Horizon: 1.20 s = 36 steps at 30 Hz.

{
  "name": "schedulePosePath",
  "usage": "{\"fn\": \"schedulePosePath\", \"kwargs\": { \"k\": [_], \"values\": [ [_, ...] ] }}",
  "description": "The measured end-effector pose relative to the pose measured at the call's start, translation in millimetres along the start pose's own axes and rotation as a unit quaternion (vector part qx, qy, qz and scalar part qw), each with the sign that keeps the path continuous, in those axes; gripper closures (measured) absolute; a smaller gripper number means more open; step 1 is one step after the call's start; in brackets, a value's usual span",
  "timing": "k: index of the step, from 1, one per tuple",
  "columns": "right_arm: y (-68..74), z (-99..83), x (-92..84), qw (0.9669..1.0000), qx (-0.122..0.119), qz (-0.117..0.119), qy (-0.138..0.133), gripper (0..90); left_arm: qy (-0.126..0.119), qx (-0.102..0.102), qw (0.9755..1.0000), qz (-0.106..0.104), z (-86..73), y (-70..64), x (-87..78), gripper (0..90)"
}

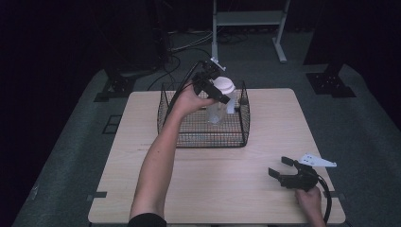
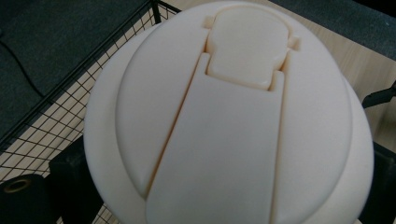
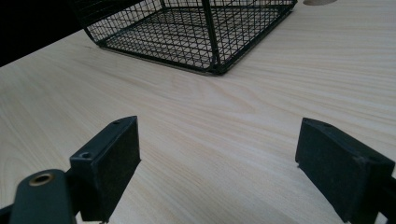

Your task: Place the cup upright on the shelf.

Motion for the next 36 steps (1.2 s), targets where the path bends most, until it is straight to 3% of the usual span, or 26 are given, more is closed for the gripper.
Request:
{"fn": "schedulePosePath", "kwargs": {
  "k": [13,21,34,36],
  "values": [
    [-0.1,0.0,-0.6,1.0000,0.002,0.002,-0.001,12.9,0.021,-0.026,0.9994,-0.004,-20.2,6.7,37.8,5.8],
    [0.1,0.2,-0.8,1.0000,0.006,0.004,-0.003,12.9,0.032,-0.030,0.9990,0.003,-23.1,6.3,53.2,5.8],
    [-0.2,0.5,-1.3,0.9999,0.002,0.009,-0.004,12.9,0.017,-0.028,0.9994,0.007,-37.6,2.1,65.9,5.7],
    [-0.3,0.5,-1.3,0.9999,0.003,0.010,-0.005,12.9,0.004,-0.030,0.9995,0.007,-40.3,3.2,65.3,5.7]
  ]
}}
Point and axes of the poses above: each handheld gripper's, and its own axes: x roughly forward along the jaws, z roughly out of its top, y roughly to its left, the point moved 5 cm from there along x, roughly forward along the jaws, and after that the axes turned 15 degrees about z, right-handed, at the moved point
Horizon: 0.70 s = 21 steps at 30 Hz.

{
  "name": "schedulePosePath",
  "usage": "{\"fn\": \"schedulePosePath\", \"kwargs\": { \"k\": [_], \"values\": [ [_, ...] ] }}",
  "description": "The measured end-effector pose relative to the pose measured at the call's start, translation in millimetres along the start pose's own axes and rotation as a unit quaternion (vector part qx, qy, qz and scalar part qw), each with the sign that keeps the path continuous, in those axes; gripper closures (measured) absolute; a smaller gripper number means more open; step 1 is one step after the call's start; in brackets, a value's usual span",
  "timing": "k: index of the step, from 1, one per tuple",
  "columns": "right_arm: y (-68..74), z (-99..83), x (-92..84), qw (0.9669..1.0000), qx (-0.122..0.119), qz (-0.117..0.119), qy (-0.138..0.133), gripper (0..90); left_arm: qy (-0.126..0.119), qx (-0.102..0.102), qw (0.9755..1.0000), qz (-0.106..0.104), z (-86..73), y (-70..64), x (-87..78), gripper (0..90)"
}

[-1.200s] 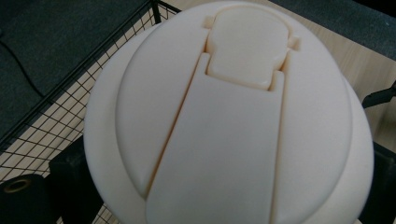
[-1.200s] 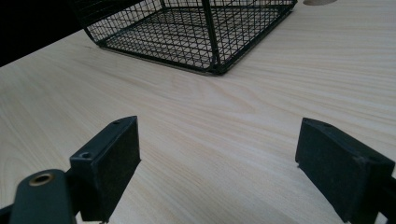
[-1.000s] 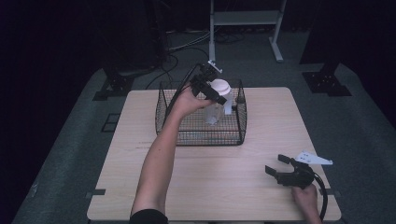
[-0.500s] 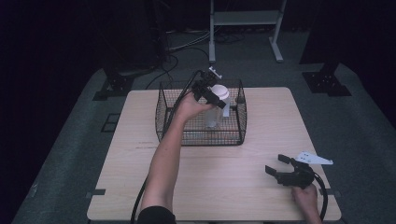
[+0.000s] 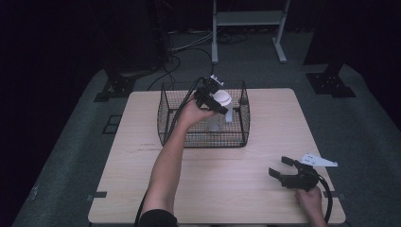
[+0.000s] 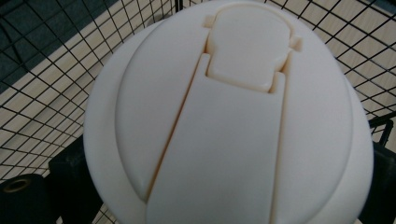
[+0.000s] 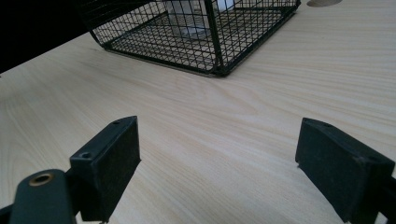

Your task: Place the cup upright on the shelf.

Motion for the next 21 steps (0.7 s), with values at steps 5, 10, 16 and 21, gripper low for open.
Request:
{"fn": "schedulePosePath", "kwargs": {
  "k": [5,10,16,21],
  "values": [
    [0.3,-0.4,0.5,1.0000,0.000,-0.002,0.003,12.9,-0.008,-0.006,1.0000,-0.001,-7.0,2.8,-2.0,5.5],
    [0.4,-0.8,1.0,1.0000,0.000,-0.004,0.006,12.9,-0.008,-0.002,1.0000,0.003,-11.0,2.1,-5.0,5.4],
    [0.8,-1.2,1.5,0.9999,0.000,-0.007,0.009,12.9,-0.009,-0.002,1.0000,0.003,-12.0,2.1,-5.9,5.3],
    [1.1,-1.4,1.9,0.9999,0.000,-0.007,0.011,12.9,-0.012,-0.005,0.9999,0.005,-11.5,1.8,-5.1,5.0]
  ]
}}
Point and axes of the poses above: each handheld gripper's, and its own axes: x roughly forward along the jaws, z roughly out of its top, y roughly to its left, the point moved 5 cm from there along x, roughly forward along the jaws, and after that the axes turned 15 degrees about z, right-handed, at the moved point
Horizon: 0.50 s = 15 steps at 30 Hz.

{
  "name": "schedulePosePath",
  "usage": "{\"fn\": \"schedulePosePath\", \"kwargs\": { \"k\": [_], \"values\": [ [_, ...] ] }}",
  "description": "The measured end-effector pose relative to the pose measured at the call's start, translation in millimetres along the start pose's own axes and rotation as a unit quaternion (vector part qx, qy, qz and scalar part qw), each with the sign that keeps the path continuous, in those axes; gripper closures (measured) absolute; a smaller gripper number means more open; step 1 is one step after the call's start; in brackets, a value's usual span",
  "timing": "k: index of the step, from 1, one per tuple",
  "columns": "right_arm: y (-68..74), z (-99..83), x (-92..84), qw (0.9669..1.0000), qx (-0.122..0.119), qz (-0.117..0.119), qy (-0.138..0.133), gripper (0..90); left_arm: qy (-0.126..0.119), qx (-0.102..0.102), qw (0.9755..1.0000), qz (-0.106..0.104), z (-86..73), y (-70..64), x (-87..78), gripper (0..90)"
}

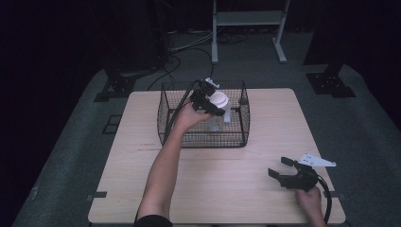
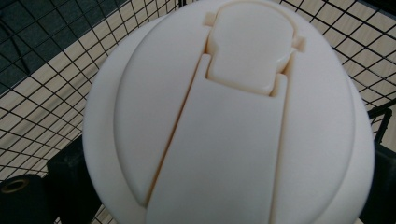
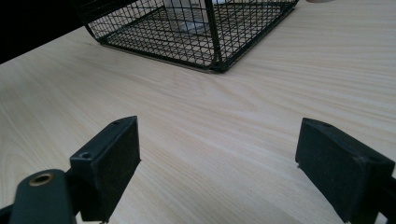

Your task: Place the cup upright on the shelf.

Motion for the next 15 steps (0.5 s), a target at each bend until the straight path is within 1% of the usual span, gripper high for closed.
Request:
{"fn": "schedulePosePath", "kwargs": {
  "k": [3,6,8,10,13,15],
  "values": [
    [0.1,-0.1,0.0,1.0000,0.000,0.001,0.000,12.9,-0.005,-0.004,1.0000,0.001,0.5,0.8,-1.1,3.8],
    [0.2,0.0,0.1,1.0000,0.000,0.000,0.001,12.9,-0.015,-0.010,0.9998,-0.004,1.0,1.3,-3.7,2.2],
    [0.1,0.0,0.0,1.0000,0.001,0.000,0.001,12.9,-0.016,-0.012,0.9998,0.002,0.7,2.0,-4.6,1.2],
    [0.1,-0.1,0.1,1.0000,0.002,0.000,0.001,12.9,-0.021,-0.015,0.9997,0.002,0.7,3.0,-6.6,0.7],
    [0.1,-0.1,0.2,1.0000,0.001,0.001,0.002,12.9,-0.025,-0.015,0.9996,0.004,0.3,4.4,-9.7,0.0],
    [0.1,-0.1,0.2,1.0000,0.001,0.000,0.002,12.9,-0.028,-0.011,0.9995,0.004,0.1,4.4,-12.0,0.0]
  ]
}}
Point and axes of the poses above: each handheld gripper's, and its own axes: x roughly forward along the jaws, z roughly out of its top, y roughly to its left, the point moved 5 cm from there along x, roughly forward along the jaws, and after that the axes turned 15 degrees about z, right-handed, at the moved point
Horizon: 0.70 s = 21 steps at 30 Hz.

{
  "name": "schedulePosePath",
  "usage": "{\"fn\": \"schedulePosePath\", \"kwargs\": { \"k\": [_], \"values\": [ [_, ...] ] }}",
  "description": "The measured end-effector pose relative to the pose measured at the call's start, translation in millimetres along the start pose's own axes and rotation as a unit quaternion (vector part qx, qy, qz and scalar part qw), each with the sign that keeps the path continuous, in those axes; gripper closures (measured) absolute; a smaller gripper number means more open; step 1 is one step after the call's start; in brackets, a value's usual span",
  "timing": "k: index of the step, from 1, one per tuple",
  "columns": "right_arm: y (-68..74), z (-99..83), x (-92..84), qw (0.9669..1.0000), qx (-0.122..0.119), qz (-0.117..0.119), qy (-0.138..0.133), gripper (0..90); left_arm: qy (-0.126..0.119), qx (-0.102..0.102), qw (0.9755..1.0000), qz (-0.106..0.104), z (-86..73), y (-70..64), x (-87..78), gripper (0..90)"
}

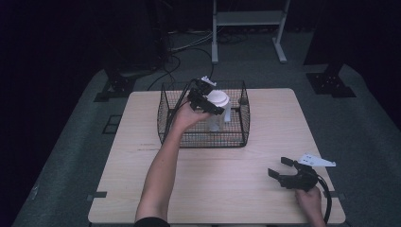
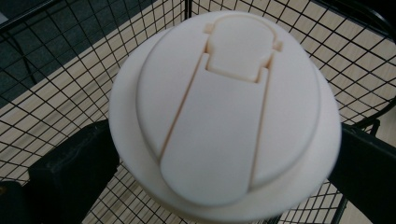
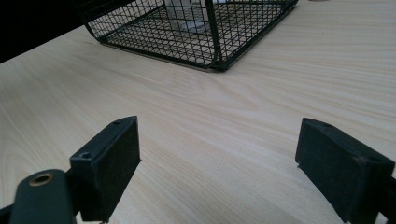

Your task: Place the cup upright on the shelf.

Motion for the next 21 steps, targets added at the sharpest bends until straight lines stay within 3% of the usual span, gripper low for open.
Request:
{"fn": "schedulePosePath", "kwargs": {
  "k": [17,21],
  "values": [
    [-0.4,-0.3,0.4,1.0000,-0.004,-0.002,0.003,12.9,-0.010,0.000,0.9999,0.006,-4.7,4.9,-16.5,0.0],
    [-0.1,-0.3,0.7,1.0000,-0.003,-0.003,0.002,12.9,-0.014,0.008,0.9998,0.011,-6.0,4.1,-23.6,0.0]
  ]
}}
Point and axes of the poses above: each handheld gripper's, and its own axes: x roughly forward along the jaws, z roughly out of its top, y roughly to its left, the point moved 5 cm from there along x, roughly forward along the jaws, and after that the axes turned 15 degrees about z, right-handed, at the moved point
